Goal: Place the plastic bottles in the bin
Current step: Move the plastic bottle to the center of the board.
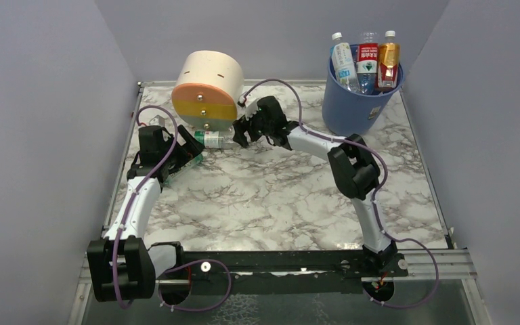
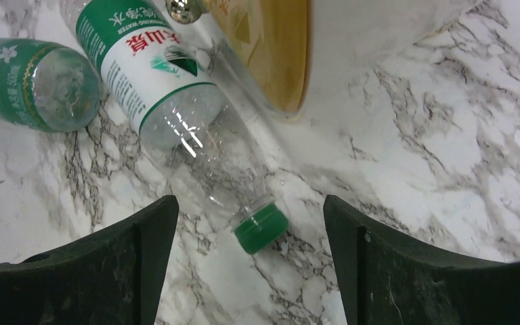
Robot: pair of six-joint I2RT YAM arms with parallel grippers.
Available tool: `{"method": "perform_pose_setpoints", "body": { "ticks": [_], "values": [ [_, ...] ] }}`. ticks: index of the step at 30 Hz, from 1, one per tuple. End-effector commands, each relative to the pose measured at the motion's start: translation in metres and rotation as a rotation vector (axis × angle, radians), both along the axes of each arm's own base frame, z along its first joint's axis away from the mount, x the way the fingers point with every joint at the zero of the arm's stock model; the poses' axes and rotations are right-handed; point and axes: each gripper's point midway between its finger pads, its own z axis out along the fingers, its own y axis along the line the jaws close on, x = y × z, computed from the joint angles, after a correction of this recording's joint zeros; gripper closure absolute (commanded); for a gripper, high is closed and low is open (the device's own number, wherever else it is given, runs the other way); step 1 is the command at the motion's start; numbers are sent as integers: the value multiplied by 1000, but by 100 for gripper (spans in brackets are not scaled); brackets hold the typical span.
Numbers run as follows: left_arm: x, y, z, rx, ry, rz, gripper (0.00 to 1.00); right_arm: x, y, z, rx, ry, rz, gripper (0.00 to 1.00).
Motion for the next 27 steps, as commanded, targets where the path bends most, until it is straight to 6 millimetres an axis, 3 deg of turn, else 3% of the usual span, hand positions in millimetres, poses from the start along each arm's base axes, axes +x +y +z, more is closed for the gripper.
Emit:
{"method": "perform_pose_setpoints", "body": {
  "ticks": [1, 6, 17, 22, 27],
  "values": [
    [-3, -4, 6, -18, -30, -24, 1, 13, 9, -13, -10, -10, 22, 18],
    [-5, -6, 4, -25, -28, -29, 1, 9, 13, -17, 30, 33, 82, 21],
    [-6, -9, -1, -44, -29, -43, 1, -21, 11, -22, 96, 108, 152, 38],
    [-7, -10, 0, -48, -33, -42, 1, -25, 8, -28, 79, 128, 153, 43],
    [-10, -11, -2, -50, -31, -44, 1, -24, 6, -22, 87, 108, 137, 45]
  ]
}}
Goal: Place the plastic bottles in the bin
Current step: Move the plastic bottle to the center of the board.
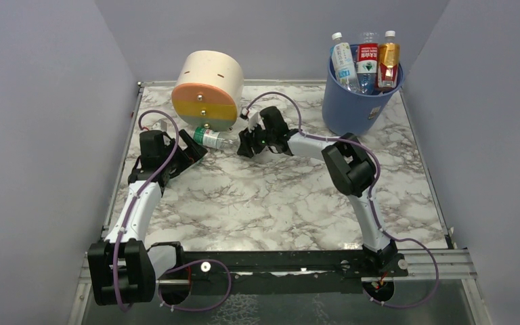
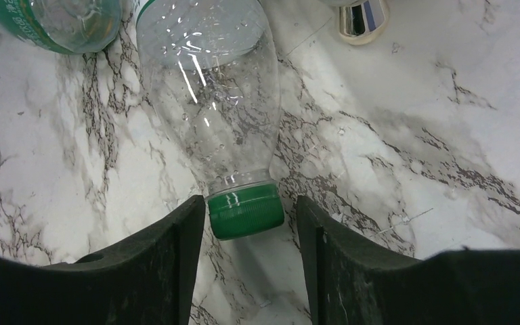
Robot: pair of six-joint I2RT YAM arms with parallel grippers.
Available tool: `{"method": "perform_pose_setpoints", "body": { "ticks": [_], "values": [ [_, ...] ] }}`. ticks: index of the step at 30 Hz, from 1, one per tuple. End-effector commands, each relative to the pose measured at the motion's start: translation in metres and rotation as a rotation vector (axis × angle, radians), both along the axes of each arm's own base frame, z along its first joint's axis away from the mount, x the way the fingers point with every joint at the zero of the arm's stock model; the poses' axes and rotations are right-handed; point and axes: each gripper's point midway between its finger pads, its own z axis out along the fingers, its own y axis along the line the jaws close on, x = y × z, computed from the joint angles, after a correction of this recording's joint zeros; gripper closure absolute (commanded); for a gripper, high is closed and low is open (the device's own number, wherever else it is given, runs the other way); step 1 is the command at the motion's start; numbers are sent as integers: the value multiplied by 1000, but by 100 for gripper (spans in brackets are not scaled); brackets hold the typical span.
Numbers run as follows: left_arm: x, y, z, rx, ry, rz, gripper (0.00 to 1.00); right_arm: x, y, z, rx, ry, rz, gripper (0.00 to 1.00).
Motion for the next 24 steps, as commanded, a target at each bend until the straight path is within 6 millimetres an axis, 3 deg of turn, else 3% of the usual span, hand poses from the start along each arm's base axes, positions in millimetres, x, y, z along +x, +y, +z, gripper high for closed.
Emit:
{"method": "perform_pose_setpoints", "body": {
  "ticks": [1, 5, 9, 12, 17, 20, 24],
  "values": [
    [-1, -3, 7, -19, -36, -12, 1, 3, 3, 32, 55, -47, 5, 46],
    [-2, -3, 7, -20, -38, -13, 1, 5, 4, 38, 61, -52, 5, 53],
    [-1, -3, 8, -18, -40, -15, 1, 4, 6, 43, 70, -59, 5, 54],
    [-1, -3, 8, -16, -40, -18, 1, 4, 8, 46, 76, -63, 9, 69],
    [-1, -3, 8, -12, -39, -19, 1, -1, 13, 54, 83, -76, 18, 72],
    [-1, -3, 8, -11, -38, -20, 1, -7, 14, 54, 76, -78, 23, 78],
    [0, -2, 8, -10, -37, -21, 1, -16, 6, 49, 51, -77, -1, 78]
  ]
}}
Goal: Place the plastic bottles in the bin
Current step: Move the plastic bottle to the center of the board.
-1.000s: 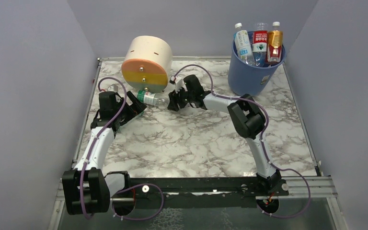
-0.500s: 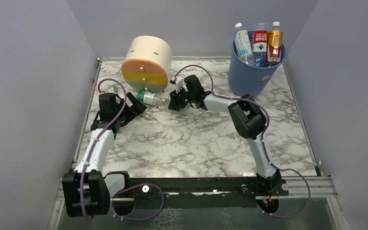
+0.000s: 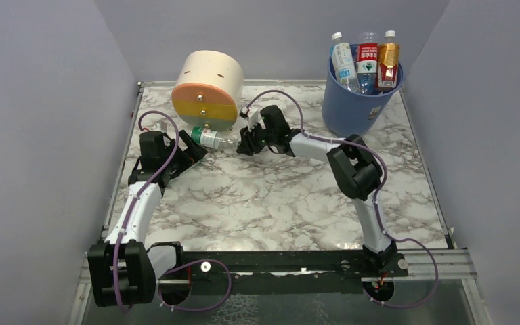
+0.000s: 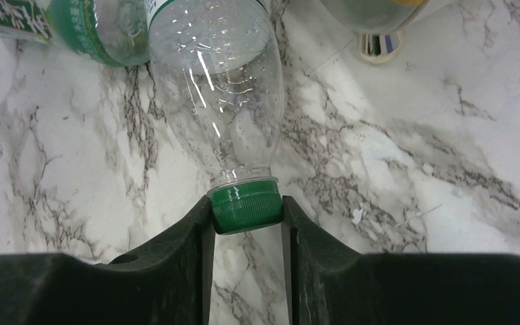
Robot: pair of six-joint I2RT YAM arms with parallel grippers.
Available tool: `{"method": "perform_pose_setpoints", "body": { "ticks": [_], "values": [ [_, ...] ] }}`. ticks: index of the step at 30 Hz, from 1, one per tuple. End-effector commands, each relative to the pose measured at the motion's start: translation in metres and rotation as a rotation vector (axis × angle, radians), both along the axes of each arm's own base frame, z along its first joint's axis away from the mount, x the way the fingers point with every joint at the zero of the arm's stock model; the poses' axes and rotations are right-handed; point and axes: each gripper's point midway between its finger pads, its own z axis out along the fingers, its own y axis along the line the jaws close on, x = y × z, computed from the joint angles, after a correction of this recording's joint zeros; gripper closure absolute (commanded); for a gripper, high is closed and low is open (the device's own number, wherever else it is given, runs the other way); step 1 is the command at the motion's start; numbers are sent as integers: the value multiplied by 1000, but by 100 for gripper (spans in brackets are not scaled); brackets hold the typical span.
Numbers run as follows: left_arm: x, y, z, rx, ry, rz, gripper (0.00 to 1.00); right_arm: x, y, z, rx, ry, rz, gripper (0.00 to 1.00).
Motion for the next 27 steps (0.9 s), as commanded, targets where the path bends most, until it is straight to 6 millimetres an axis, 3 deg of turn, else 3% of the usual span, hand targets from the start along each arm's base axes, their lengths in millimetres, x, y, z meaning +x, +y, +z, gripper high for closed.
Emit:
{"method": "perform_pose_setpoints", "body": {
  "ticks": [1, 15, 27],
  "values": [
    [2, -2, 9, -5, -34, -21, 1, -11, -4, 24, 15, -58, -19, 78],
    [1, -5, 5, -25, -36, -25, 1, -70, -91, 9, -104, -18, -206, 80],
    [-2, -7, 5, -38, -42, -33, 1, -131, -139, 2, -125, 145, -332, 80]
  ]
}}
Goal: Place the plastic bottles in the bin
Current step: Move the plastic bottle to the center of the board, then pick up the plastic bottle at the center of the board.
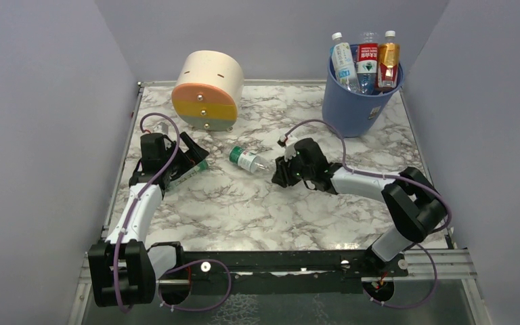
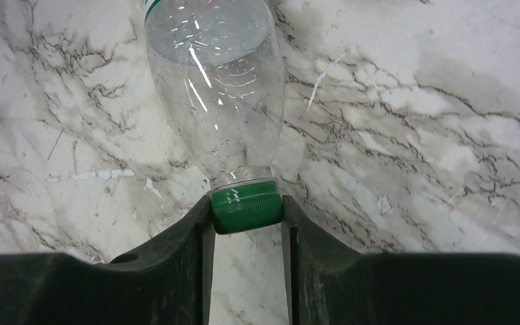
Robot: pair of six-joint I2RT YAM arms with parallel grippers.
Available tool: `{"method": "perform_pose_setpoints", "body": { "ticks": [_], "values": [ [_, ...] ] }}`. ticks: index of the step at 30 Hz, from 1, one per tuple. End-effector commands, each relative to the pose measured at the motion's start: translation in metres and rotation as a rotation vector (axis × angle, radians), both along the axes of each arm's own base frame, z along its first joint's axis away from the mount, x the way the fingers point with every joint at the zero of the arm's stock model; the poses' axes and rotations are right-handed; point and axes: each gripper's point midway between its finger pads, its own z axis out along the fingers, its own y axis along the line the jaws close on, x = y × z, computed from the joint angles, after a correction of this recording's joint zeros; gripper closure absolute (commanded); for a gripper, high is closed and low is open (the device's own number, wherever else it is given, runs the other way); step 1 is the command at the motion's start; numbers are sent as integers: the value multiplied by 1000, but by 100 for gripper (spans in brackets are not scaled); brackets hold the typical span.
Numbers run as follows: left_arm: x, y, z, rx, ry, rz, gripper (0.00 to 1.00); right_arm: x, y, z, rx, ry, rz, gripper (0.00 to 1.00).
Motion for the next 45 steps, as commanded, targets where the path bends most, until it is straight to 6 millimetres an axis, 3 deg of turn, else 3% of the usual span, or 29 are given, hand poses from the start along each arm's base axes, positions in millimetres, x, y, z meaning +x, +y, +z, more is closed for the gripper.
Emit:
{"method": "perform_pose_setpoints", "body": {
  "ticks": [1, 6, 11, 15, 22, 26, 33, 40, 45],
  "values": [
    [0, -3, 10, -20, -45, -16, 1, -15, -15, 4, -9, 45, -78, 79],
    [-1, -5, 14, -32, -53, -20, 1, -31, -27, 5, -2, 102, -120, 77],
    [-2, -7, 17, -39, -58, -27, 1, -40, -35, 10, 5, 149, -178, 53],
    [-2, -8, 23, -45, -66, -34, 1, -41, -40, 27, 16, 145, -212, 37],
    [-4, -9, 29, -51, -80, -36, 1, -25, -41, 48, -29, 78, -212, 17],
    [-6, -10, 27, -52, -77, -37, 1, -5, -20, 54, -47, 73, -157, 14],
    [-9, -11, 28, -58, -78, -40, 1, 16, 44, 59, -45, 32, 3, 11],
    [-12, -12, 31, -60, -81, -44, 1, 34, 88, 36, -85, -7, 69, 11],
    [-15, -14, 33, -65, -84, -52, 1, 45, 107, 20, -150, -47, 60, 11]
  ]
}}
